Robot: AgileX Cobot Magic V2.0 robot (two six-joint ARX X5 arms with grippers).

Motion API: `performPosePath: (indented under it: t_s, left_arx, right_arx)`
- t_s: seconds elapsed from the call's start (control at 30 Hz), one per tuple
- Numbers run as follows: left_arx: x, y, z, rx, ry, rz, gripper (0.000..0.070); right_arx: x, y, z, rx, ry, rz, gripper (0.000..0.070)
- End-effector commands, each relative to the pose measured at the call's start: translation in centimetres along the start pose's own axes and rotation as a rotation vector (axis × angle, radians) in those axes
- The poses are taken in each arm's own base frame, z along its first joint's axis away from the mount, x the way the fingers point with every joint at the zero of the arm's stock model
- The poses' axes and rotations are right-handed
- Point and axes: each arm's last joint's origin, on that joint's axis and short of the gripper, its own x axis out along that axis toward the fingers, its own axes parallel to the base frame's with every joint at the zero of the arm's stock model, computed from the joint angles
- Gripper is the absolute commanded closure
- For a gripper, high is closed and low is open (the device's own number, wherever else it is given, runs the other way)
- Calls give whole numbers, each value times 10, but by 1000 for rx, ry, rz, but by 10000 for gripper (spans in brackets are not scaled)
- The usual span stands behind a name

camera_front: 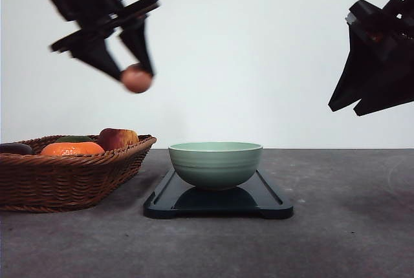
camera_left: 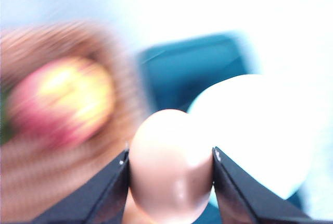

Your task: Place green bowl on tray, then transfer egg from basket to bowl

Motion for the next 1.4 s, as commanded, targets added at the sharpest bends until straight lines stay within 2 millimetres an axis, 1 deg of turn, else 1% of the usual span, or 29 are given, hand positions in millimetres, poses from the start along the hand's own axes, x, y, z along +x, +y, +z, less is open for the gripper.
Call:
performPosePath:
  t_s: [0.0, 0.13, 0.27, 0.37, 0.53, 0.67, 0.8, 0.93, 1.37]
  left_arx:
    - [6, -12, 6, 37, -45, -27, 514]
    - [21, -34, 4, 114, -86, -26, 514]
    - [44, -50, -6, 196, -51, -2, 514]
    - [63, -56, -16, 229, -2, 4, 514]
    - [94, -62, -30, 244, 40, -6, 514]
    - [112, -62, -40, 249, 76, -4, 515]
    - [125, -60, -46, 251, 93, 13, 515]
    - [134, -58, -51, 250, 107, 17, 514]
    - [147, -60, -61, 257, 143, 16, 511]
  right_arx:
    - [1, 1, 2, 6, -9, 4, 435]
    - [1, 1, 2, 6, -9, 4, 435]
    - [1, 1, 2, 6, -10, 5, 435]
    - [1, 1, 2, 6, -11, 5, 435]
    - [1, 1, 2, 6, -11, 5, 435]
    - [1, 1, 2, 6, -11, 5, 435]
    - [1, 1, 2, 7, -11, 5, 435]
    - [1, 1, 2, 7, -10, 5, 435]
    - [1, 1, 2, 15, -10, 5, 435]
